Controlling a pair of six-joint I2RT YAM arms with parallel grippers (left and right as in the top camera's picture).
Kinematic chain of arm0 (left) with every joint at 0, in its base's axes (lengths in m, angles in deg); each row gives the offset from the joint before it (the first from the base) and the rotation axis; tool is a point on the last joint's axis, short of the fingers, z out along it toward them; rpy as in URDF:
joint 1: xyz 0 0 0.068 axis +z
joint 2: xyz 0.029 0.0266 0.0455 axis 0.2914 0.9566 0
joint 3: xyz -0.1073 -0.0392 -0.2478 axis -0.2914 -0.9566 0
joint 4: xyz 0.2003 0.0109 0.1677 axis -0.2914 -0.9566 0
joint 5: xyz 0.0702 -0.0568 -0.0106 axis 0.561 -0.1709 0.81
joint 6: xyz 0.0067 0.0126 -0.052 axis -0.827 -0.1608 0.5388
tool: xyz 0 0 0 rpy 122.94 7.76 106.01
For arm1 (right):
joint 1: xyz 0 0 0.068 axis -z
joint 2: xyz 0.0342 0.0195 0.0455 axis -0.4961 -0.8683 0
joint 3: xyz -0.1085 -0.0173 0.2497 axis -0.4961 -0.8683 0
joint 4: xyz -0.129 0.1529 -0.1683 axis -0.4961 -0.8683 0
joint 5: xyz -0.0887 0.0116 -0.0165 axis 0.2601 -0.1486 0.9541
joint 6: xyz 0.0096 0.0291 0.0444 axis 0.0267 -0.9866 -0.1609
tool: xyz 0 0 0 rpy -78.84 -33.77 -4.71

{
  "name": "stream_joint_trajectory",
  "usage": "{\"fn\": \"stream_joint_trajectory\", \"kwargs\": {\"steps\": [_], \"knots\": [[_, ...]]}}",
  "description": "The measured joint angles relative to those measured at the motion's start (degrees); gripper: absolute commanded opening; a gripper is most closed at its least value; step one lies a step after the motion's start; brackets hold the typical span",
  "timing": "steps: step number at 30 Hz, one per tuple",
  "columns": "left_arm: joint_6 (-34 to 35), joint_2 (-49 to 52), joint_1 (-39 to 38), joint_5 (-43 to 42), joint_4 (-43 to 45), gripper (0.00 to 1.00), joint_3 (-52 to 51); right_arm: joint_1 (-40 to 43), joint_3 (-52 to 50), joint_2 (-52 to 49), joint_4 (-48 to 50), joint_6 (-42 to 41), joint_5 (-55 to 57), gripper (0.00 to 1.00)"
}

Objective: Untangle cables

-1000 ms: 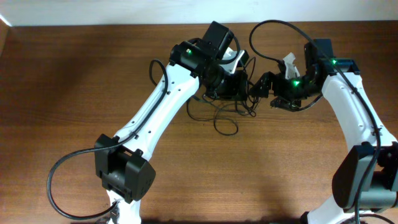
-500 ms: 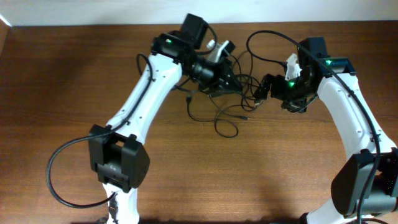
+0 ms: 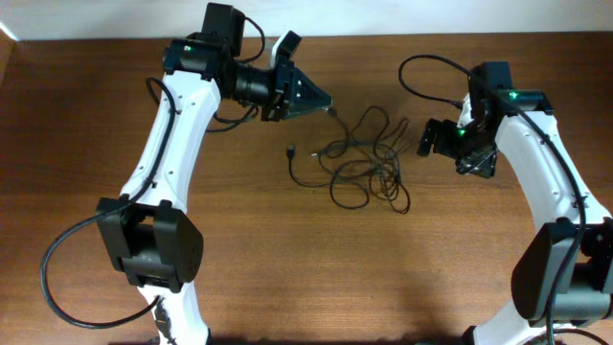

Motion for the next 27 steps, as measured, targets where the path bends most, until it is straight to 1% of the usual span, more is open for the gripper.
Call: {"fn": "stream_joint_trajectory", "kwargs": {"steps": [4, 6, 9, 10, 11, 12, 13, 14, 15, 17, 19, 23, 25, 27], "knots": [[0.0, 0.0, -0.83, 2.45, -1.03, 0.16, 0.0, 0.0, -0.02, 0.0, 0.13, -0.02, 0.28, 0.98], [0.0, 0.0, -1.73, 6.62, -3.32, 0.18, 0.0, 0.0, 0.0, 0.0, 0.44, -0.04, 0.31, 0.98], [-0.02, 0.0, -5.22, 16.79, -7.87, 0.24, 0.04, 0.0, 0.0, 0.0, 1.16, -0.24, 0.46, 0.98], [-0.13, 0.0, -7.89, 22.34, -9.55, 0.22, 0.04, 0.0, -0.02, 0.0, 1.36, -0.26, 0.48, 0.98], [-0.26, 0.0, -9.77, 25.68, -10.75, 0.22, 0.07, 0.0, -0.02, 0.0, 1.57, -0.35, 0.48, 0.98], [-0.46, 0.0, -11.69, 29.33, -12.09, 0.24, 0.07, 0.0, -0.02, 0.0, 1.84, -0.42, 0.48, 0.98], [-0.59, 0.0, -13.29, 31.67, -12.57, 0.28, 0.07, 0.0, -0.02, 0.0, 2.03, -0.59, 0.48, 0.98], [-0.68, 0.0, -15.85, 35.06, -12.74, 0.44, 0.07, 0.0, 0.0, 0.0, 2.23, -0.66, 0.48, 0.98], [-0.59, 0.0, -17.7, 37.35, -12.74, 0.56, 0.07, 0.0, -0.02, 0.0, 2.23, -0.76, 0.5, 0.98], [-0.76, -0.02, -21.18, 41.48, -12.46, 0.74, -0.26, 0.0, -0.02, 0.0, 2.23, -0.83, 0.5, 0.98], [-0.15, -0.13, -23.45, 44.68, -11.85, 0.82, -1.88, 0.02, 0.0, 0.0, 2.21, -0.87, 0.5, 0.98], [-0.02, -0.2, -23.41, 47.52, -10.34, 0.82, -6.75, 0.81, -0.02, 0.0, 2.14, -0.87, 0.39, 0.98], [0.02, -0.2, -22.91, 47.89, -9.97, 0.79, -9.35, 1.95, 0.0, 0.0, 2.14, -0.9, 0.04, 0.98], [0.02, -0.42, -22.47, 47.84, -6.12, 0.69, -13.31, 3.48, 0.0, 0.0, 2.19, -0.85, -0.83, 0.98]]}}
